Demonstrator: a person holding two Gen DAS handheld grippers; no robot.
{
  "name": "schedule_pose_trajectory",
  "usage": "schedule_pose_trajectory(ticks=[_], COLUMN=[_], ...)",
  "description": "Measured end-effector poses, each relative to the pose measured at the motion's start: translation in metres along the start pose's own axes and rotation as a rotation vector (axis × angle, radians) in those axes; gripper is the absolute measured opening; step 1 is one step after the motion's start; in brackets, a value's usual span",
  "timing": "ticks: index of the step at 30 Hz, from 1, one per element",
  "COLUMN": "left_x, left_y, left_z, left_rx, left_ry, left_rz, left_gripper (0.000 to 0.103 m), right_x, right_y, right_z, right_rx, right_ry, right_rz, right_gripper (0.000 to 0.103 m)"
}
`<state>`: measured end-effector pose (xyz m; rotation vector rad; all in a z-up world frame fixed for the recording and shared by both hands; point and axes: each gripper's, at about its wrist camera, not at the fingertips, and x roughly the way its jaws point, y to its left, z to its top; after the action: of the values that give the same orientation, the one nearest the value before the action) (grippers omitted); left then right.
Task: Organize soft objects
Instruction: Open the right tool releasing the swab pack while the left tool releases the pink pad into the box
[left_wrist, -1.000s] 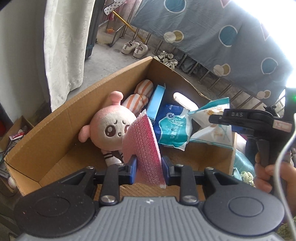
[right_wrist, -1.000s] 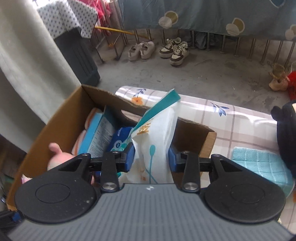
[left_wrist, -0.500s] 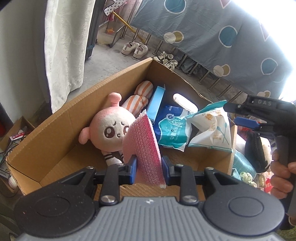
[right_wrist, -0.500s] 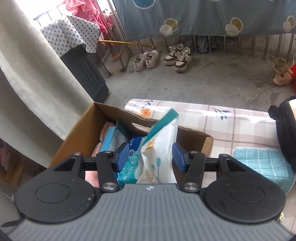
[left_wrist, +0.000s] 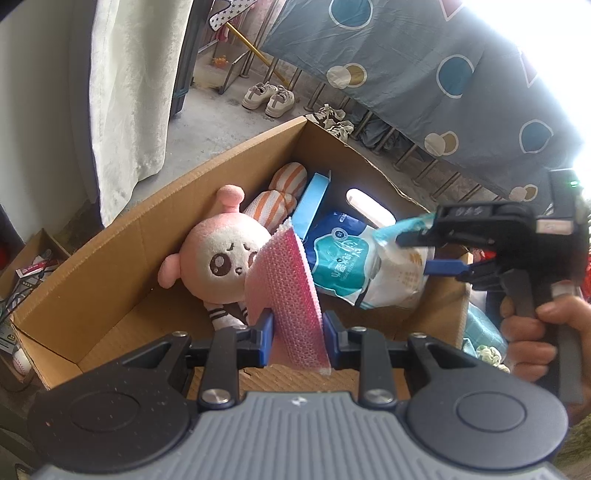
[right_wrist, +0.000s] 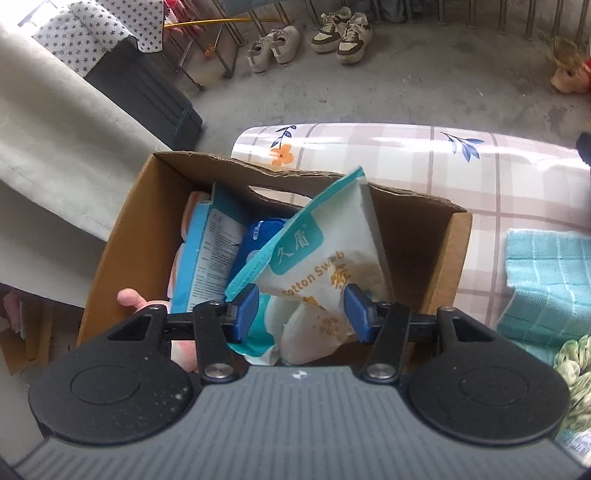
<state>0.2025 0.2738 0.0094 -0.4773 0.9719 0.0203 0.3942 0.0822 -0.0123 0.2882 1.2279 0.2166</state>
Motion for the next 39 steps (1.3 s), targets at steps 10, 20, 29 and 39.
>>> schedule_pose_trajectory(ticks=[10, 20, 29, 39], left_x=[0.0, 0.0, -0.002, 0.008], left_y=[0.001, 0.005, 0.002, -0.051], left_z=[0.0, 0.002, 0.0, -0.01], left_rx=[-0.007, -0.011, 0.003, 0.202], left_ry=[0.0, -0.002, 0.003, 0.076], left_rz=[-0.005, -0.017, -0.021, -0.074], left_gripper=[0.029, 0.029, 0.029, 0.03], right_x=[0.011, -0.043, -0.022, -0.147], right_y=[0.019, 0.042, 0.031, -0.029], right_z=[-0.001, 0.001, -0.006, -0.076], right_rx=[-0.054, -0.08, -0.067, -0.178], right_ry=[-0.019, -0.053, 0.005, -0.145], right_rz=[-0.043, 0.202, 0.172, 0.326], right_gripper=[0.072, 0.072, 0.072, 0.075])
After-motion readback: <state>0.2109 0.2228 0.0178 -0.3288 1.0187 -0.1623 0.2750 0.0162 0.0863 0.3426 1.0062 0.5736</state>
